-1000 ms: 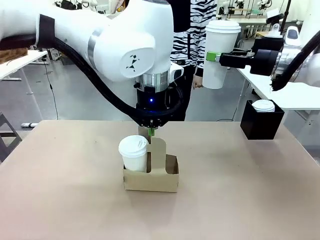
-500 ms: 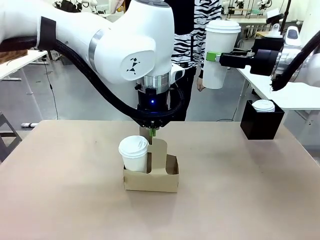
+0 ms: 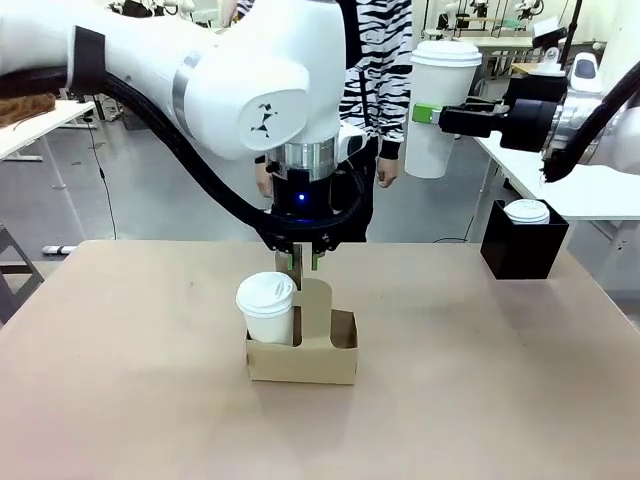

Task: Pour a drink into a cup and package it in a carrier.
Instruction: Insert the held 600 ml Paper Cup into the Cup Carrier.

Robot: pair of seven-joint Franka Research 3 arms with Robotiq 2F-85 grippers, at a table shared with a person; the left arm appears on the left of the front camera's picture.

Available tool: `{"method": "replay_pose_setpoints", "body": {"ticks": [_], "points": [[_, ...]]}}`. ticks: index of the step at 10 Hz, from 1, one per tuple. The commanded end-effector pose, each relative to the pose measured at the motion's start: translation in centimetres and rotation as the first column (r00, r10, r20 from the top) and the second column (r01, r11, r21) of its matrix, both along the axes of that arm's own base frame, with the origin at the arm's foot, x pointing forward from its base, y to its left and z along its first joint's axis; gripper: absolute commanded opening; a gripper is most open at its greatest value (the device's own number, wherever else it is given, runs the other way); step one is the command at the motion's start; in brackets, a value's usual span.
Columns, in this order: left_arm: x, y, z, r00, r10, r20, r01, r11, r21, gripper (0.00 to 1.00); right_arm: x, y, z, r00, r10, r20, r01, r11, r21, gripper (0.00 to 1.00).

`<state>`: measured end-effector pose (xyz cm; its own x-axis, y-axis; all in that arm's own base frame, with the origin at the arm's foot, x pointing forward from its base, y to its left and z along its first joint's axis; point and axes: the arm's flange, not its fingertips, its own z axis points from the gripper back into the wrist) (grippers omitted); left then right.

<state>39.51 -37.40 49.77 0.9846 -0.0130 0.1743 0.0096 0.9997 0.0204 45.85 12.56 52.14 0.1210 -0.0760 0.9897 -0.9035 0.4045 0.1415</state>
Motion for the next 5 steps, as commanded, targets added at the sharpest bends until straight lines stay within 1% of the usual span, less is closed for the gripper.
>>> {"method": "replay_pose_setpoints", "body": {"ticks": [1,2,3,4,5], "points": [[-1.0,2.5,3.2,0.998,-0.057,-0.032,0.056,0.998,-0.025,1.0,1.2,1.4,-1.3,0.998,0.044,-0.054,-0.045,0.999,-0.029,0.83],[-1.5,3.9,5.0,0.994,-0.103,-0.035,0.101,0.993,-0.06,0.85,2.2,2.4,-2.4,0.991,0.1,-0.084,-0.103,0.994,-0.031,0.83],[-2.4,5.7,7.0,0.986,-0.158,-0.047,0.153,0.984,-0.091,0.95,2.6,3.4,-3.4,0.985,0.141,-0.095,-0.144,0.989,-0.03,0.83],[-3.4,8.1,9.4,0.965,-0.26,-0.043,0.256,0.963,-0.08,1.0,3.0,4.5,-4.8,0.979,0.18,-0.093,-0.184,0.982,-0.034,0.83],[-4.2,11.0,11.4,0.947,-0.321,-0.018,0.318,0.943,-0.094,1.0,2.7,5.7,-6.1,0.963,0.252,-0.098,-0.256,0.966,-0.029,0.83]]}}
